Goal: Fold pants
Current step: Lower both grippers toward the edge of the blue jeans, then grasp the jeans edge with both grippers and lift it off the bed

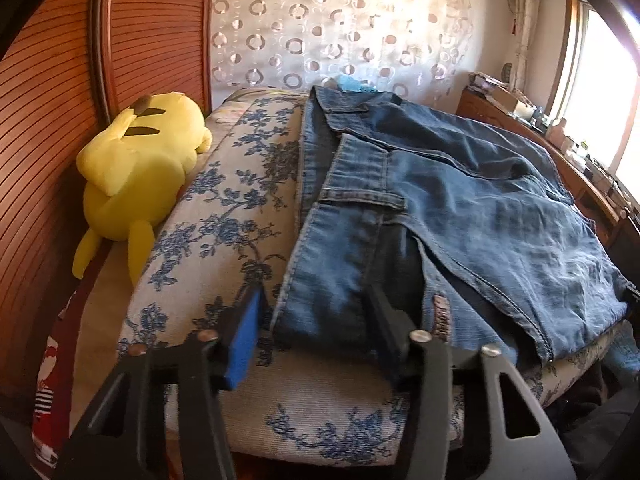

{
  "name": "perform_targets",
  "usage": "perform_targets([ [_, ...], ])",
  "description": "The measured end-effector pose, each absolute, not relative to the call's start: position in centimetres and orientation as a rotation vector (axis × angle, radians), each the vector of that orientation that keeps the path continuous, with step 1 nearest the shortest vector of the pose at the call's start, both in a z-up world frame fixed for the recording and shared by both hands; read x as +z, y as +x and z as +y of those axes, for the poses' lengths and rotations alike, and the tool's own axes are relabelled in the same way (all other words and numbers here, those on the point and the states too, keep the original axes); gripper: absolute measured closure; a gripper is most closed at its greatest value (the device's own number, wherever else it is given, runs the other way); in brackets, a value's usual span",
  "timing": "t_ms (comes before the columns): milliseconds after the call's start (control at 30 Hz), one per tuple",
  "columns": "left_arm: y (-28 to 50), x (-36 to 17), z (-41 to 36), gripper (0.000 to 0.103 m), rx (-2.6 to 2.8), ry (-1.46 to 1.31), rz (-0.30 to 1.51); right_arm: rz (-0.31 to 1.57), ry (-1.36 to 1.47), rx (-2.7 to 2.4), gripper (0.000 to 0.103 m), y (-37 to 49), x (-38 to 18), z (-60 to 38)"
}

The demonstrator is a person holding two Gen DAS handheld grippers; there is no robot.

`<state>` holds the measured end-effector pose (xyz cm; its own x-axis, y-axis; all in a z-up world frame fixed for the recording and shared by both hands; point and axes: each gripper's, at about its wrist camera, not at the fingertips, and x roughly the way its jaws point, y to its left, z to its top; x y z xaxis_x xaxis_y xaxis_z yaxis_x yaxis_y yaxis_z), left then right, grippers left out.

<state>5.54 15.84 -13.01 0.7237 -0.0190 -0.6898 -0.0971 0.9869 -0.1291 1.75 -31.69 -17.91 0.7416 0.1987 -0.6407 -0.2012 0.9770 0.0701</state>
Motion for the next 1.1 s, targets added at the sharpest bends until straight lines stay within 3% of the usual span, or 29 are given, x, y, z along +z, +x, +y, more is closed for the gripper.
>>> perform_targets([
  [267,4.9,-11.8,15.2,0.085,0.014,-0.154,0.741,0.673,0.001,0.228,0.092,1.8,-17.7,-31.8],
  [1100,1.0,-1.0,14.5,0.09,0.005,-0.11,0.505,0.429,-0.099,0.232,0.096,-1.0,-10.3,-32.1],
])
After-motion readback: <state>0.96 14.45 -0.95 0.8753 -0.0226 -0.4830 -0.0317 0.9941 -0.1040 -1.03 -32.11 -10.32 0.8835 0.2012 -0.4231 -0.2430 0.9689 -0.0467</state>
